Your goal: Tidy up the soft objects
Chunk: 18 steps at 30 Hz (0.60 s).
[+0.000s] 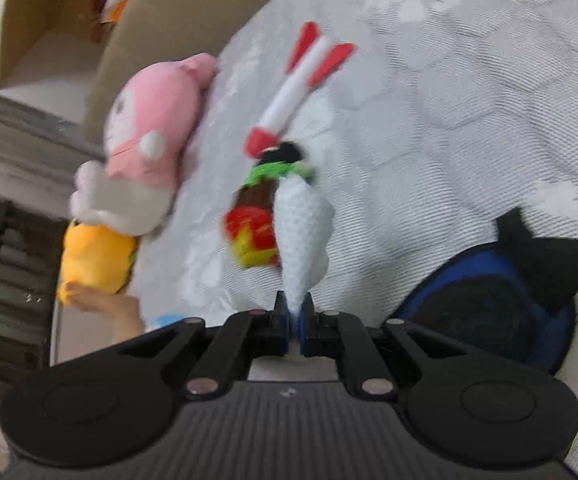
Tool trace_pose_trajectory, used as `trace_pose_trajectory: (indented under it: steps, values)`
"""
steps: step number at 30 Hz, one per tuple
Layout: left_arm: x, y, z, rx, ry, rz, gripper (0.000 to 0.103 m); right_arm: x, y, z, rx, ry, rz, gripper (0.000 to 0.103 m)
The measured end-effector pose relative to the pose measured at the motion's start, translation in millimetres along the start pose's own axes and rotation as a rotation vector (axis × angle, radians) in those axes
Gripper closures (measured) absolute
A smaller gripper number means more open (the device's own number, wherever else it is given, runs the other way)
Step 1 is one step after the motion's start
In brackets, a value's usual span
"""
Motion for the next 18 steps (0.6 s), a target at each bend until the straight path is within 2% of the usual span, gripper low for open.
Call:
trace_pose_trajectory:
  steps: [3, 5, 9, 11, 18]
  values:
    - [-10.5, 6.5, -0.3, -0.011, 0.005, -0.044, 0.023, 1.7, 7.7, -27.3, 0.050, -0.076, -0.029, 0.096]
    - [-12.3, 8.4, 0.2, -0.025, 0.002, -0.058, 0.023, -1.4, 15.9, -43.6, 0.101, -0.081, -0.063, 0.096]
    - [-12.2, 16.1, 3.5, -0.104, -0.006, -0.112, 0.013, -6.3, 38.3, -72.0, 0.336, 0.038, -0.114, 0.096]
    - [-5.5, 19.1, 2.5, -0.152, -0.016, -0.126, 0.011, -6.0, 44.4, -84.6, 0.443, 0.078, -0.117, 0.096]
    - [7.7, 17.3, -8.1, -0.239, -0.045, -0.160, 0.010, -5.5, 49.5, -99.3, 0.467, 0.051, -0.144, 0.096]
Point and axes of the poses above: each gripper's, at about its wrist camera, not at the fingertips, and x roughly against the way its jaws point, z to its right, y to its underside, the point moved 6 cm from there along -x, roughly the way its jaws point, and after that the axes turned 12 degrees about -y, right-handed, at the moved point
